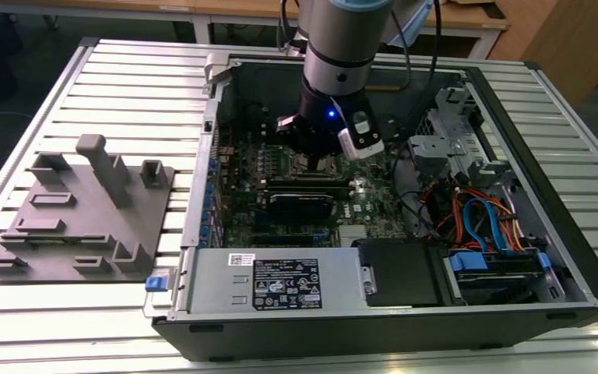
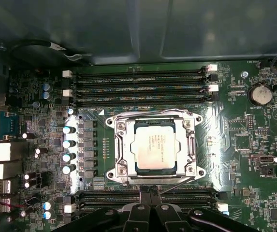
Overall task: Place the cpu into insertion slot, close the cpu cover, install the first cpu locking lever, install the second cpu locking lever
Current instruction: 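Install the second cpu locking lever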
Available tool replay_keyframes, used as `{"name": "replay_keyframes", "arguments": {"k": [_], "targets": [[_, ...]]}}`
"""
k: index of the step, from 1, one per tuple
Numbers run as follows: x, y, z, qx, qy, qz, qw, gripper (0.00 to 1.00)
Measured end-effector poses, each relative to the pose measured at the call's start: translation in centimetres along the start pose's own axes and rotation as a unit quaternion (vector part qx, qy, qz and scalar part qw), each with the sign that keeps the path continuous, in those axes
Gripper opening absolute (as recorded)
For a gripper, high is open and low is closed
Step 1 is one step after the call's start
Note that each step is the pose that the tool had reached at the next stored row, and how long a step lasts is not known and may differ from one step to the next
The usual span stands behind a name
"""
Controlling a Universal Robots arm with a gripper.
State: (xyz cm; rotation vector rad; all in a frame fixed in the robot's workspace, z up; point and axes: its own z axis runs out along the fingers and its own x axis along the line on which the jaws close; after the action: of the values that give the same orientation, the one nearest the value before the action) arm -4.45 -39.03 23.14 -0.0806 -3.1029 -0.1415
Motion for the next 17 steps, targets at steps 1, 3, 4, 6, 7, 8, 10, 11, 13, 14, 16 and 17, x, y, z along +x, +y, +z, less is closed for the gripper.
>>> {"name": "replay_keyframes", "arguments": {"k": [1,3,4,6,7,8,10,11,13,14,16,17], "targets": [[0.0,0.0,0.0,0.0,0.0,0.0,1.0,0.1],[0.01,0.0,0.0,0.0,0.0,0.0,1.0,0.1],[0.01,0.0,0.01,0.0,0.0,0.0,1.0,0.1],[0.06,-0.01,0.03,-0.0001,-0.0007,0.0,1.0,0.1],[0.16,-0.03,0.05,-0.0002,-0.0011,0.0,1.0,0.1],[0.28,-0.11,0.04,-0.0002,-0.0013,0.0,1.0,0.1],[0.54,-0.36,0.03,-0.0002,-0.0016,0.0,1.0,0.1],[0.62,-0.48,0.03,-0.0002,-0.0016,0.0,1.0,0.1],[0.8,-0.64,0.08,-0.0009,-0.0015,-0.001,1.0,0.1],[0.91,-0.71,0.14,-0.0021,-0.0014,-0.001,1.0,0.1],[1.14,-0.91,0.29,-0.0064,-0.0012,-0.001,1.0,0.1],[1.17,-1.04,0.35,-0.0087,-0.0011,-0.001,1.0,0.1]]}}
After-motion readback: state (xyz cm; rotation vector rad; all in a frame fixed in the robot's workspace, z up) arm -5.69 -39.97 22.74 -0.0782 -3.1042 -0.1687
